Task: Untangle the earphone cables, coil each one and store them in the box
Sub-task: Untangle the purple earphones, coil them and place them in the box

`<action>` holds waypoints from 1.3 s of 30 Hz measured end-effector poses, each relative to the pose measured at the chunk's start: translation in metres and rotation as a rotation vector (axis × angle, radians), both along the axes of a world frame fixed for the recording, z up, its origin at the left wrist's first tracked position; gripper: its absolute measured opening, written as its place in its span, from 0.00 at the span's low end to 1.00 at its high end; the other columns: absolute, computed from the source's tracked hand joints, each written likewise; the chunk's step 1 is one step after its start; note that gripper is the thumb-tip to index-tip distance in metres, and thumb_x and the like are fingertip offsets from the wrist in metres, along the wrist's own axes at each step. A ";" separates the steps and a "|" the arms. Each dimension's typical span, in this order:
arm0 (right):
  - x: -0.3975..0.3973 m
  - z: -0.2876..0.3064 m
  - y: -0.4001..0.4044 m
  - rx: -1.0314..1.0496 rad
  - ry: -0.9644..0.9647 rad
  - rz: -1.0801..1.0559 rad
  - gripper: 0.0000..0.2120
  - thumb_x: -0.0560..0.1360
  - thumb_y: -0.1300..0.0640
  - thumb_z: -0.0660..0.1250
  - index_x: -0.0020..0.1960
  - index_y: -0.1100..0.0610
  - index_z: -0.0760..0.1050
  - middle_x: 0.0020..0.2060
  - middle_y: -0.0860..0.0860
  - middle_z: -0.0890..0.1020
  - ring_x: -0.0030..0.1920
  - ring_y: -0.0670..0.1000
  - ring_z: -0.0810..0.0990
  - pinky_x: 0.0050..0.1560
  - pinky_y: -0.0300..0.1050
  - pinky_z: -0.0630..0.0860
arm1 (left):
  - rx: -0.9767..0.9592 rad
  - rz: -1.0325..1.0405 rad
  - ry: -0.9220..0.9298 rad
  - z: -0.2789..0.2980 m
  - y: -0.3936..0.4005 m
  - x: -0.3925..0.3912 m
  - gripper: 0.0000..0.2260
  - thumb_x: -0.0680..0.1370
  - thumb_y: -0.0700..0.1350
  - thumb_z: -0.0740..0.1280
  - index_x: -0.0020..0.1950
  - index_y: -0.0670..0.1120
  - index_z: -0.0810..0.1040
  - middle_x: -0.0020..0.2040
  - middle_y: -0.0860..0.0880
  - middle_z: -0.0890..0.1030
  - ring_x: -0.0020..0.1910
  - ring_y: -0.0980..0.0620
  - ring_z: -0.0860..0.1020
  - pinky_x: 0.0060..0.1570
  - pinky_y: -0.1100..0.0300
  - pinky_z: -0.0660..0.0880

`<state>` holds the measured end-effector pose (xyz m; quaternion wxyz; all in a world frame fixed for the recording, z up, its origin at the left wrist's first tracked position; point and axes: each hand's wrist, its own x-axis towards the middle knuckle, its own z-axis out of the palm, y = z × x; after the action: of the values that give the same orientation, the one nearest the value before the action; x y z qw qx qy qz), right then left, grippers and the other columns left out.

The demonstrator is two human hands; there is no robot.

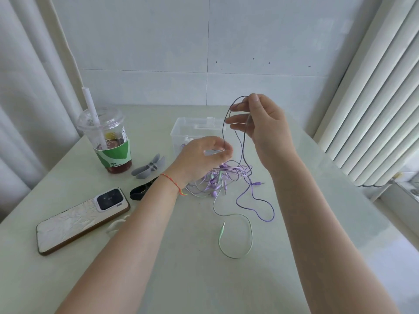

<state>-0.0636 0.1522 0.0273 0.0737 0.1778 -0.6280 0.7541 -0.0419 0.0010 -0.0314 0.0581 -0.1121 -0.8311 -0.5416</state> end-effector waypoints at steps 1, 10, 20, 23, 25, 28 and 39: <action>-0.001 -0.001 0.000 0.018 0.003 -0.026 0.14 0.84 0.57 0.54 0.43 0.58 0.72 0.43 0.58 0.79 0.36 0.55 0.82 0.45 0.48 0.76 | 0.038 -0.010 -0.014 0.000 0.000 0.001 0.03 0.77 0.43 0.70 0.47 0.44 0.81 0.46 0.49 0.85 0.47 0.60 0.81 0.51 0.68 0.72; 0.001 0.005 0.007 0.123 -0.039 -0.027 0.15 0.83 0.57 0.56 0.40 0.58 0.73 0.33 0.53 0.74 0.27 0.53 0.76 0.32 0.46 0.74 | 0.006 0.111 0.051 0.004 -0.002 0.000 0.21 0.67 0.50 0.71 0.59 0.55 0.74 0.56 0.55 0.78 0.53 0.62 0.77 0.53 0.65 0.71; 0.000 -0.003 0.000 0.502 -0.070 -0.089 0.16 0.82 0.56 0.57 0.37 0.57 0.73 0.25 0.52 0.69 0.22 0.47 0.65 0.23 0.36 0.62 | 0.249 -0.010 -0.129 0.014 -0.006 0.006 0.08 0.80 0.42 0.65 0.42 0.42 0.78 0.23 0.51 0.68 0.21 0.53 0.65 0.45 0.52 0.75; -0.012 -0.007 0.009 0.390 -0.146 -0.272 0.16 0.81 0.57 0.56 0.36 0.56 0.71 0.26 0.52 0.71 0.24 0.50 0.67 0.25 0.39 0.64 | 0.216 0.063 -0.125 0.011 -0.016 0.003 0.11 0.79 0.44 0.67 0.37 0.42 0.78 0.25 0.51 0.70 0.25 0.52 0.68 0.39 0.56 0.72; -0.017 -0.011 0.012 0.372 -0.174 -0.373 0.15 0.79 0.57 0.56 0.35 0.56 0.71 0.26 0.52 0.71 0.25 0.52 0.68 0.30 0.43 0.66 | 0.199 0.104 -0.125 0.008 -0.022 0.000 0.10 0.79 0.42 0.66 0.38 0.41 0.79 0.29 0.48 0.74 0.29 0.51 0.71 0.38 0.58 0.71; -0.018 -0.016 0.010 0.416 -0.184 -0.466 0.14 0.76 0.58 0.56 0.35 0.59 0.74 0.26 0.52 0.74 0.27 0.53 0.71 0.34 0.45 0.68 | 0.110 0.170 -0.097 0.004 -0.027 -0.003 0.08 0.78 0.38 0.65 0.40 0.41 0.80 0.33 0.43 0.76 0.32 0.49 0.73 0.40 0.60 0.73; 0.000 -0.014 -0.009 0.719 0.027 -0.054 0.14 0.74 0.64 0.59 0.51 0.52 0.80 0.45 0.49 0.84 0.46 0.48 0.82 0.52 0.43 0.76 | 0.054 0.076 -0.082 0.007 -0.004 0.000 0.06 0.76 0.38 0.67 0.41 0.43 0.83 0.29 0.50 0.77 0.31 0.49 0.73 0.36 0.60 0.73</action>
<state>-0.0639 0.1431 0.0133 0.0344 0.1856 -0.8564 0.4806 -0.0421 -0.0031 -0.0244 0.0472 -0.0566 -0.8216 -0.5652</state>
